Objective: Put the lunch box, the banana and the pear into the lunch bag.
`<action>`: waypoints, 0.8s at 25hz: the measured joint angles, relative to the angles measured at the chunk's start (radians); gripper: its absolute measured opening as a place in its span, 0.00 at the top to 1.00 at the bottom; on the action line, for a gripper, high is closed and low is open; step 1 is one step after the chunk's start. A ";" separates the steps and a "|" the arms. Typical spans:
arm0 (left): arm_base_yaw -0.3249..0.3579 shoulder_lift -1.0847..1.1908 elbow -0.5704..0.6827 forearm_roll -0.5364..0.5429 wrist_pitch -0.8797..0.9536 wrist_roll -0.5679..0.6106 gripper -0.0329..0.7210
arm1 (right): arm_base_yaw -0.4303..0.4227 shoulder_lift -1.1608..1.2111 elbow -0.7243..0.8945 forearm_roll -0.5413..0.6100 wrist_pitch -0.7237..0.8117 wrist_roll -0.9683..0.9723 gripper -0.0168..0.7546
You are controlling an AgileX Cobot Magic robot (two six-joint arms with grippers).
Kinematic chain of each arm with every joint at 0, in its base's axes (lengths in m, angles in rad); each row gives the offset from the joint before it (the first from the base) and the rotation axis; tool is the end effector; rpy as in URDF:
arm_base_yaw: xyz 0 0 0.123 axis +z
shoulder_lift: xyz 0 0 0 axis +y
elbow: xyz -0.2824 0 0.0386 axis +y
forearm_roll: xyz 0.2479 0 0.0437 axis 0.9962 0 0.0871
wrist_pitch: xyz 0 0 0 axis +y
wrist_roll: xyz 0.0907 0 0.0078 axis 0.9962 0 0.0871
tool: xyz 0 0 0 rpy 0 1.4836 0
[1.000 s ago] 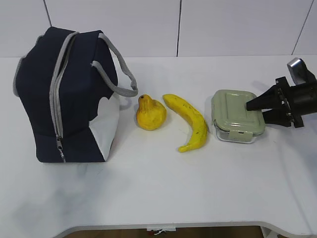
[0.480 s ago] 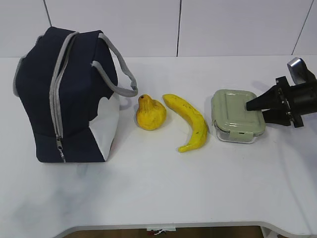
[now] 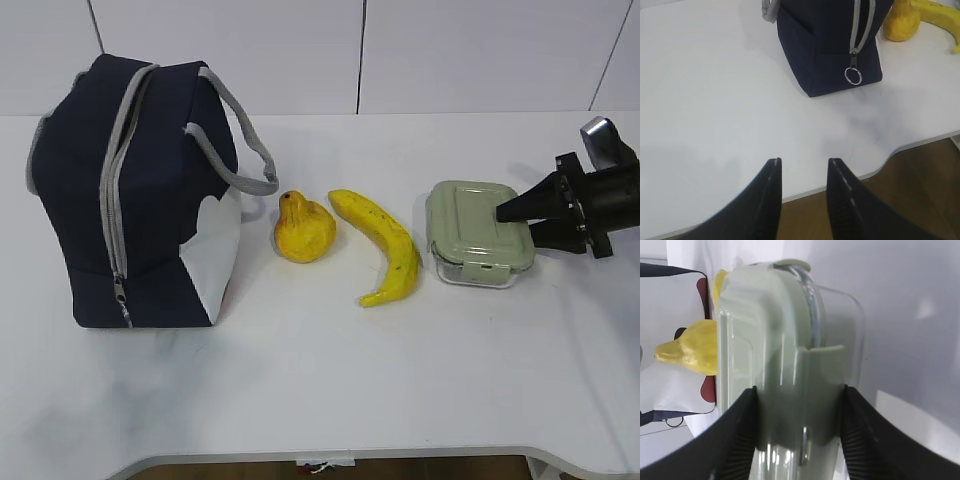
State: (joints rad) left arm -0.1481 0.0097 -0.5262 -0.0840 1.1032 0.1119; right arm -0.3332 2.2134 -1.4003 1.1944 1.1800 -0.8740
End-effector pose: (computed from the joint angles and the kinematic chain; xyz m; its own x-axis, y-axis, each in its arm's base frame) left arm -0.0093 -0.0055 0.2813 -0.4555 0.1425 -0.8787 0.2466 0.9687 0.0292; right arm 0.4108 -0.0593 0.1298 -0.9410 0.2680 -0.2067 -0.0281 0.5468 0.8368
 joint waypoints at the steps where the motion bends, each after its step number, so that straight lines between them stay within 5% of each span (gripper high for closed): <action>1: 0.000 0.000 0.000 0.000 0.000 0.000 0.65 | 0.000 0.000 0.000 0.000 0.000 0.010 0.48; 20: 0.000 0.005 0.000 -0.010 0.000 -0.020 0.64 | 0.000 -0.078 0.000 -0.074 -0.022 0.193 0.48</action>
State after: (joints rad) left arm -0.1481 0.0144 -0.5262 -0.0943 1.1032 0.0916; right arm -0.3332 2.1351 -1.4003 1.1209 1.1577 -0.6810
